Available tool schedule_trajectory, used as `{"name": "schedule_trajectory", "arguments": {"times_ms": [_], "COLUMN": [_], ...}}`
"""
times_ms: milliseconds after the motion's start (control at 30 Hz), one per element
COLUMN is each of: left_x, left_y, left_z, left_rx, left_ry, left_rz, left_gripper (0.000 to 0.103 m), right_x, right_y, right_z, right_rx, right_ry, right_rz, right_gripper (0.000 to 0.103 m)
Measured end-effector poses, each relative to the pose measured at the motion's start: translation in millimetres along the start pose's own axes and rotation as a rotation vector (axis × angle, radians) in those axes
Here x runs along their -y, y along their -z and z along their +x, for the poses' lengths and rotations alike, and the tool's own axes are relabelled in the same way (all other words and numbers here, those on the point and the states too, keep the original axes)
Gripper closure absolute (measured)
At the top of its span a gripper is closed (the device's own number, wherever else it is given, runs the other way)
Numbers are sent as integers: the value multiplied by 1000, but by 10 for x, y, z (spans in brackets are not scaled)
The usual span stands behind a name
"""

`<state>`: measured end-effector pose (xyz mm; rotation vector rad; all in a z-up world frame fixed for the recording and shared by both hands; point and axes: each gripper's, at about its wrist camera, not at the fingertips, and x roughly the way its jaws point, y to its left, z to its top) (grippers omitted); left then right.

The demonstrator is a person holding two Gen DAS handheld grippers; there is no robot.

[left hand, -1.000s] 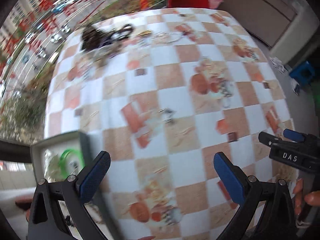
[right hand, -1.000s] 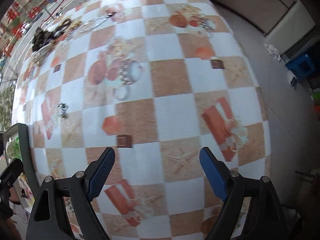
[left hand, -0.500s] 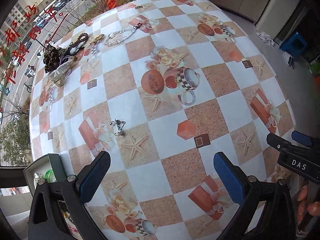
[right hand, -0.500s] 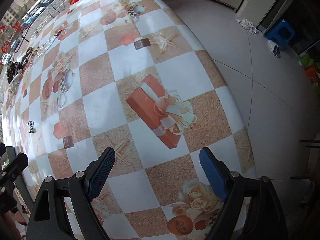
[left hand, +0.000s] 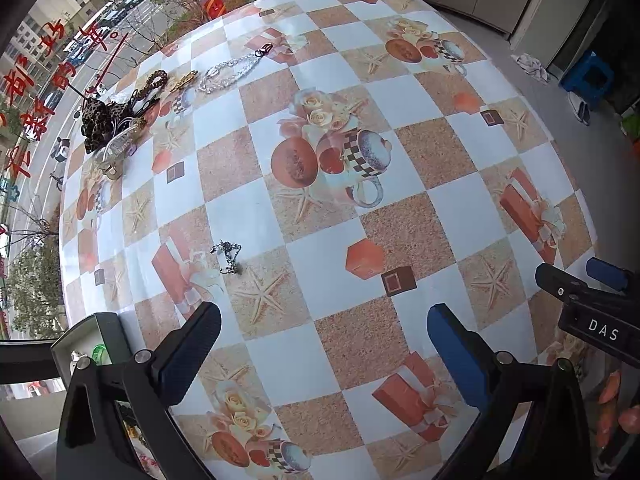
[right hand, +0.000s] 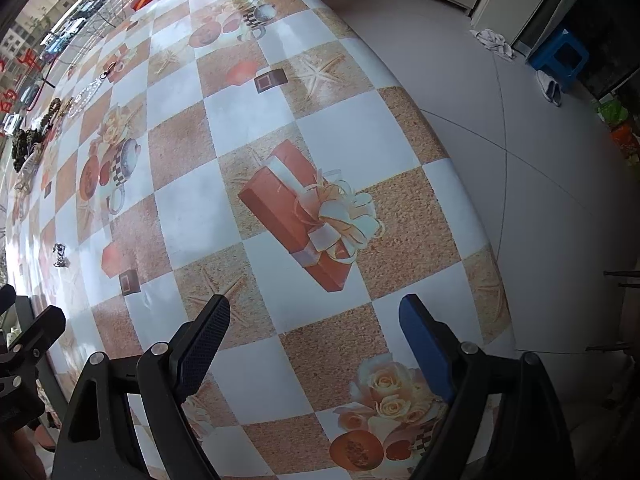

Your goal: Organize jewelry

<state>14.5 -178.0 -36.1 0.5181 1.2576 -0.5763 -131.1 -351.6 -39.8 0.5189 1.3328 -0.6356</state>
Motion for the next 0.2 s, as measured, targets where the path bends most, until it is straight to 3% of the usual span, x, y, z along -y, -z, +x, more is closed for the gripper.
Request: {"name": "schedule_trajectory", "arguments": {"times_ms": [200], "left_x": [-28], "left_y": [-3], "left_z": [-30], "left_rx": [21], "left_ry": [-1], "left_rz": [-1], "left_gripper": [0], "right_x": [-55], "right_y": [-39], "right_z": [27], "right_rx": [-3], "right_ry": [0], "right_rz": [-10], "right_gripper": [15]}}
